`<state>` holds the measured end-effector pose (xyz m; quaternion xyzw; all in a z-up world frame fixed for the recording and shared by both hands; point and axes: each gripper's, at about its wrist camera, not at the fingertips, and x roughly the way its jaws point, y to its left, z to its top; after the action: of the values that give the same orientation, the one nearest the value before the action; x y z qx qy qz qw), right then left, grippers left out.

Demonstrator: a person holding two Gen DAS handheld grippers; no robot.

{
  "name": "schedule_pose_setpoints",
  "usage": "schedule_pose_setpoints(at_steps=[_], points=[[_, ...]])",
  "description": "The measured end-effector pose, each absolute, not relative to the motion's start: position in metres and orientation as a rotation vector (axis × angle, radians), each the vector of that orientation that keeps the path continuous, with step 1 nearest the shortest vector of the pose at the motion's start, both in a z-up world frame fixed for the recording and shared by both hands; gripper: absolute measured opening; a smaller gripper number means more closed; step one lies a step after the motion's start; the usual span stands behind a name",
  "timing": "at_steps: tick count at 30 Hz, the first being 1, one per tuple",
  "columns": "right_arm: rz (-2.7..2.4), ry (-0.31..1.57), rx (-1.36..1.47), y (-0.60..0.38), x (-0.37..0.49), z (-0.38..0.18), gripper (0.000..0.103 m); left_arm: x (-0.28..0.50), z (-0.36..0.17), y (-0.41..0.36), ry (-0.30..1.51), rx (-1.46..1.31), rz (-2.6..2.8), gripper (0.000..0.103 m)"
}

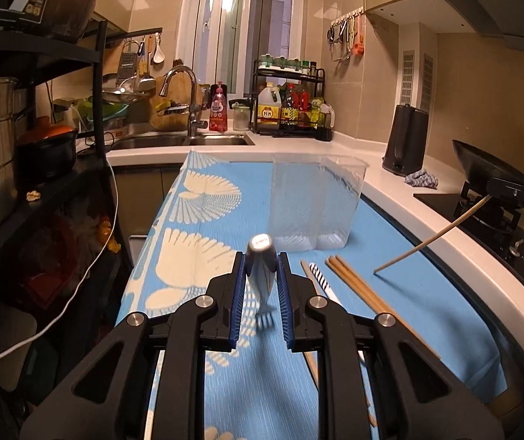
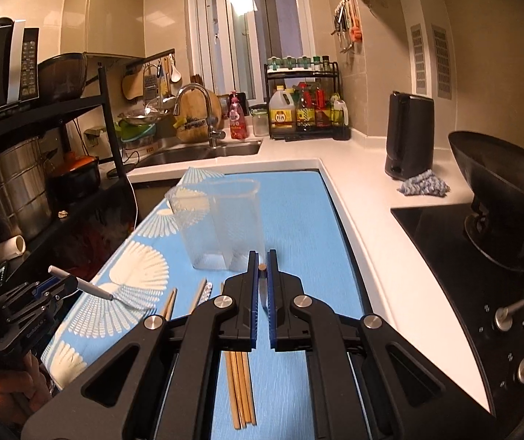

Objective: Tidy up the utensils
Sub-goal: 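Lift the fork with the left tool while the right tool lifts the chopstick over the container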

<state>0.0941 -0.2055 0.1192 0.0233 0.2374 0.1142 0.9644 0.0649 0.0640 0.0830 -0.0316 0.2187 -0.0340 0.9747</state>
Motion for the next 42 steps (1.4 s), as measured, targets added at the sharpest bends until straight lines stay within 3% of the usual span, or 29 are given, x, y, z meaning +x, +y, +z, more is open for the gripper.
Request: schedule_pose_setpoints(at_steps=[22, 37, 42], points=[[0.286, 0.619, 0.019, -0.192, 0.154, 0.158, 0.004, 0.119, 0.126, 0.062, 0.534, -0.105, -0.117, 0.017], [0.359, 0.471, 0.057, -0.204, 0.181, 0.281, 0.004, 0.191, 0.252, 0.052, 0.474, -0.141, -0.217, 0.017], [0.383, 0.467, 0.082, -0.2, 0.211, 0.285, 0.004, 0.23, 0.258, 0.043, 0.456, -0.139, -0.217, 0.017]])
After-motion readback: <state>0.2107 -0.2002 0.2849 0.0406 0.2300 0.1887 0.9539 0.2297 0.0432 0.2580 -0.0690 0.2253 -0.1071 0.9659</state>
